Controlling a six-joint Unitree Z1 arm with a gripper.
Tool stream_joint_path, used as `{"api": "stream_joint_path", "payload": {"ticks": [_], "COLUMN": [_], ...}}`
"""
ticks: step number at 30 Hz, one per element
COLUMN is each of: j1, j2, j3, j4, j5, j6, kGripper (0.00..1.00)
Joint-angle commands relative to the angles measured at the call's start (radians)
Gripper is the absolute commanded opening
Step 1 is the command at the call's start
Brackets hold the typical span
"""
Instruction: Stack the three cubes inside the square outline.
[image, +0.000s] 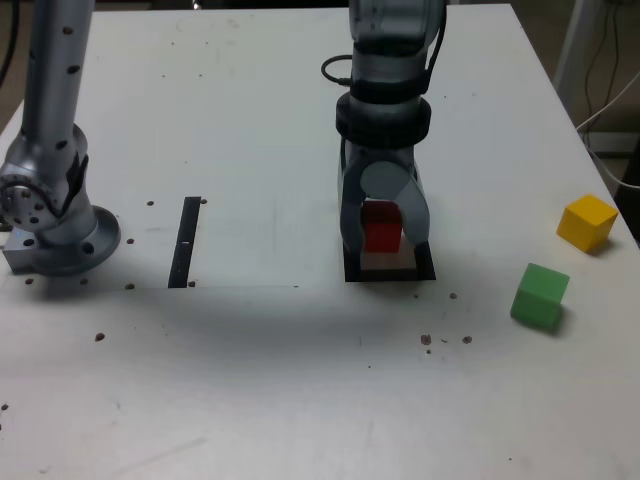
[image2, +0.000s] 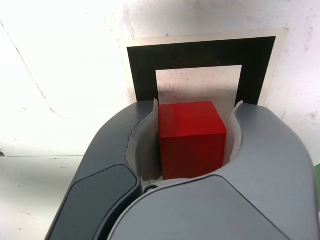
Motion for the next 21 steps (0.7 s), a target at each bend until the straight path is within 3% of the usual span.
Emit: {"api": "stream_joint_path", "payload": {"ticks": [1, 5, 7, 11, 13, 21], "j1": [-0.002, -0.002, -0.002, -0.002, -0.002, -0.002], "j2": [0.005, 0.011, 0.014, 0.016, 0.015, 0.007], "j3": [0.004, 0.009, 0.012, 0.020, 0.024, 0.034], "j4": [-0.007, -0.014, -0.019, -0.033, -0.040, -0.050], "j5": [-0.003, -0.005, -0.005, -0.005, -0.004, -0.003], "j6": [-0.001, -0.001, 0.000, 0.002, 0.002, 0.003], "kGripper": [0.30, 0.34, 0.48, 0.86, 0.96, 0.99]}}
